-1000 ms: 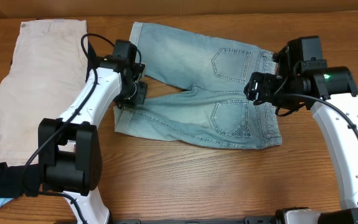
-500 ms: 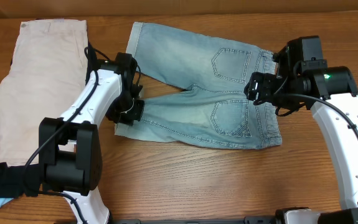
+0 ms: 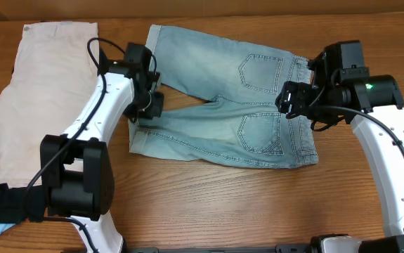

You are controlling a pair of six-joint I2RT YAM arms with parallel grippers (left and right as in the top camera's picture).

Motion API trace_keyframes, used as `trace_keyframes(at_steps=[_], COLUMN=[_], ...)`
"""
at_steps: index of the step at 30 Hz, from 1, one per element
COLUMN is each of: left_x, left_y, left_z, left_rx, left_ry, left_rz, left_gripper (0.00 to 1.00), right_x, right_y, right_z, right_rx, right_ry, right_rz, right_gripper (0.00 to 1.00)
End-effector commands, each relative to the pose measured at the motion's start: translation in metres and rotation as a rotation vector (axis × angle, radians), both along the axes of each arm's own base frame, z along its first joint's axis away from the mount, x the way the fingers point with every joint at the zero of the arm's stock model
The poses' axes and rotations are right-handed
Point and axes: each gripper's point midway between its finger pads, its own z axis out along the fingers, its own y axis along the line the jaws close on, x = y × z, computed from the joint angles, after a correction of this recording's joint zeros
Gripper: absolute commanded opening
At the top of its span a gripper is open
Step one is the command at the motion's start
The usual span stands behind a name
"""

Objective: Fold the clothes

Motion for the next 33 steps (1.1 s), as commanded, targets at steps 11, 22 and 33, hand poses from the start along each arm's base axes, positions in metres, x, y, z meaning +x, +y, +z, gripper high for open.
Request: trace_keyframes(at_steps=[11,22,33], left_x=[-0.012,-0.084,-0.127], left_y=[0.005,-0.001,-0.013], left_z=[-0.051,-0.012,-0.028], left_rx=[0.054,0.002,-0.013], left_ry=[0.147,0.482,0.622], left_rz=[-0.029,-0.02,-0.042], left_gripper=[0.04,0.04,0.04], right_x=[-0.001,0.001,0.002], right_y=[-0.002,-0.003,-0.002], right_z=[0.001,0.002,0.002], right_rx=[-0.01,-0.012,-0.012], right_ry=[-0.002,-0.012,-0.013], right_rz=[-0.006,-0.008,-0.008], right_gripper=[0.93,0.93,0.93])
